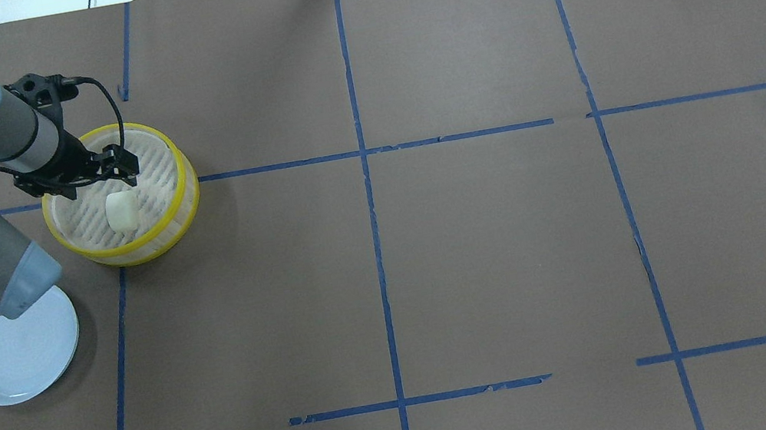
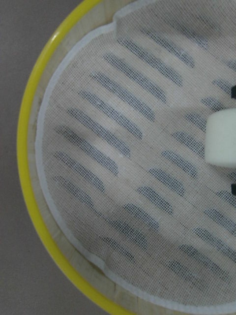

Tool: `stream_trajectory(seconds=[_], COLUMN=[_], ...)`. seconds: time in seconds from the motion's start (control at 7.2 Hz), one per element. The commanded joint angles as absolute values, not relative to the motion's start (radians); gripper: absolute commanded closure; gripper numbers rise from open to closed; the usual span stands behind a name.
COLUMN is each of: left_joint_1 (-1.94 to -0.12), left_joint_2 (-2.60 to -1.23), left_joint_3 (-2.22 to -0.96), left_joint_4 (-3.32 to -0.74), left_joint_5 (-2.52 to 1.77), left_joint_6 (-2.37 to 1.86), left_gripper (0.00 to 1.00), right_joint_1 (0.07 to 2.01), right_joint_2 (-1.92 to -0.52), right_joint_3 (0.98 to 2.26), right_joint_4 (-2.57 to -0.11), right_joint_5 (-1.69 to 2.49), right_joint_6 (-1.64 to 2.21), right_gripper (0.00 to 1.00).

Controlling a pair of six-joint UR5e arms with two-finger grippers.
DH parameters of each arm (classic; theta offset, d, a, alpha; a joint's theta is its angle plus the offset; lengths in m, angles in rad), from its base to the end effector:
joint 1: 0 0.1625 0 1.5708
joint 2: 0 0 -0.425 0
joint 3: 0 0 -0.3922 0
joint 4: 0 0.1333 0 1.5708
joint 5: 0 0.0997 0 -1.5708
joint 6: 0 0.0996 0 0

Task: Place bun in steamer
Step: 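Open the left gripper to release the bun and raise away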

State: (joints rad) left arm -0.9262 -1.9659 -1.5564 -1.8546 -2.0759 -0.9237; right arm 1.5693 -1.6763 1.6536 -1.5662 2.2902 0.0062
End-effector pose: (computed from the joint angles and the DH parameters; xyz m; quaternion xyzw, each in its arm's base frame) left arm 0.3285 -0.5787 0.4162 0.0568 0.3903 -0.0466 0.9178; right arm 0.0670 -0.4458 0.6708 -0.0098 -0.3519 0.0054 0.9360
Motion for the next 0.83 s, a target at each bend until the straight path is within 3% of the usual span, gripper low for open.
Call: stream_trajectory(seconds=[0.0, 0.69], left_joint_1=[-1.126, -1.533], left_joint_2=[-1.935, -1.625], left_joint_3=[-1.594, -1.597], left_joint_4=[-1.850, -1.845], left_joint_5=[-2.210, -2.329], left_joint_6=[-0.692, -0.104], left_gripper=[0.01, 0.01], right_joint_1=[1.569, 1.569], right_joint_2=[-1.675, -1.677], right_joint_3=[1.654, 1.654], right_joint_4=[-1.566, -1.566], right_joint_5=[2.290, 2.290], right_joint_6=[0.006, 0.006], right_gripper=[0.00, 0.00])
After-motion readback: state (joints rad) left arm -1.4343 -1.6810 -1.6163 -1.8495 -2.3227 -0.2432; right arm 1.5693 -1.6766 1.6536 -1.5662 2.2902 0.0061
